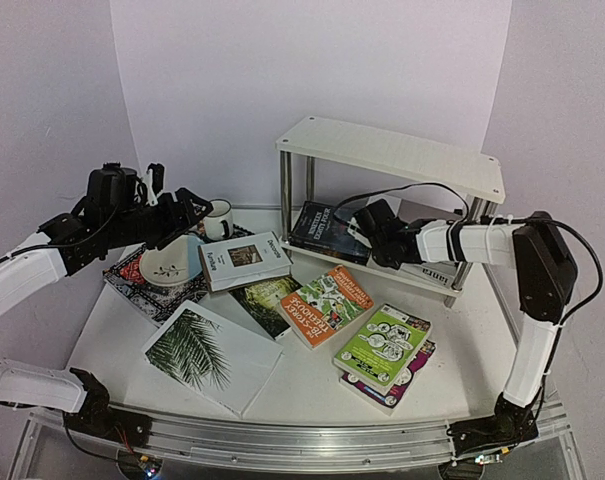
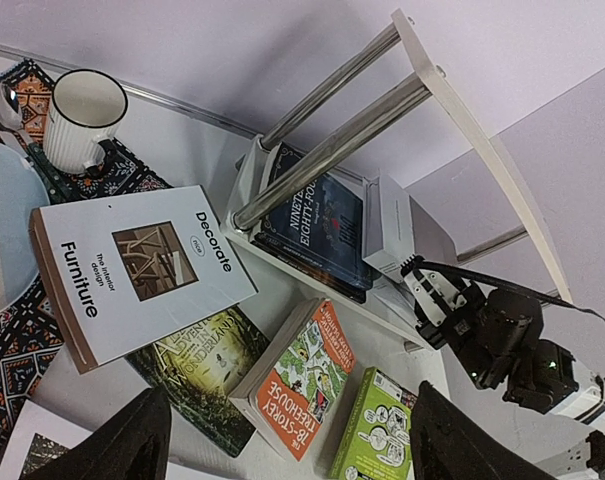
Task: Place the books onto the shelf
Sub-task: Adjust the book at the book pile on the shelf.
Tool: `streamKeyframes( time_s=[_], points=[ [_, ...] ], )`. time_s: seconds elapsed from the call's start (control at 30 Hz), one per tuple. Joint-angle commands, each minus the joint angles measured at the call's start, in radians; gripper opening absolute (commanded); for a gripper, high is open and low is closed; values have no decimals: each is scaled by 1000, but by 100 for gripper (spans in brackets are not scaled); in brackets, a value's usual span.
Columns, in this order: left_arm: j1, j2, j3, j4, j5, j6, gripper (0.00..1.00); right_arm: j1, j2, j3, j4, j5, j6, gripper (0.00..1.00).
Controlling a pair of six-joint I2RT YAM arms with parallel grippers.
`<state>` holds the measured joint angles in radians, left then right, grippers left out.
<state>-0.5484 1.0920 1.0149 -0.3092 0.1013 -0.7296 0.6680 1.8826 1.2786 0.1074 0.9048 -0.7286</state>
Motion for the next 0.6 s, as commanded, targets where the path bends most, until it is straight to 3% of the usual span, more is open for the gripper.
streamKeyframes(
  time_s=[0.0, 0.17, 0.33, 0.47, 0.57],
  points=[
    [5, -23, 12, 14, -15, 20, 84, 40, -90, -17, 35, 76, -18, 32],
    [5, -18, 9, 15, -17, 25, 84, 57, -124, -34, 44, 69, -27, 33],
    [5, 17, -8, 71, 46, 40, 86, 58, -154, -16, -13, -24, 46, 44],
    [-2, 36, -75, 223, 107, 13, 85, 58, -125, 22, -34, -32, 87, 58],
    [-15, 53, -124, 334, 124, -15, 85, 57, -84, 57, -33, -32, 120, 62]
  ],
)
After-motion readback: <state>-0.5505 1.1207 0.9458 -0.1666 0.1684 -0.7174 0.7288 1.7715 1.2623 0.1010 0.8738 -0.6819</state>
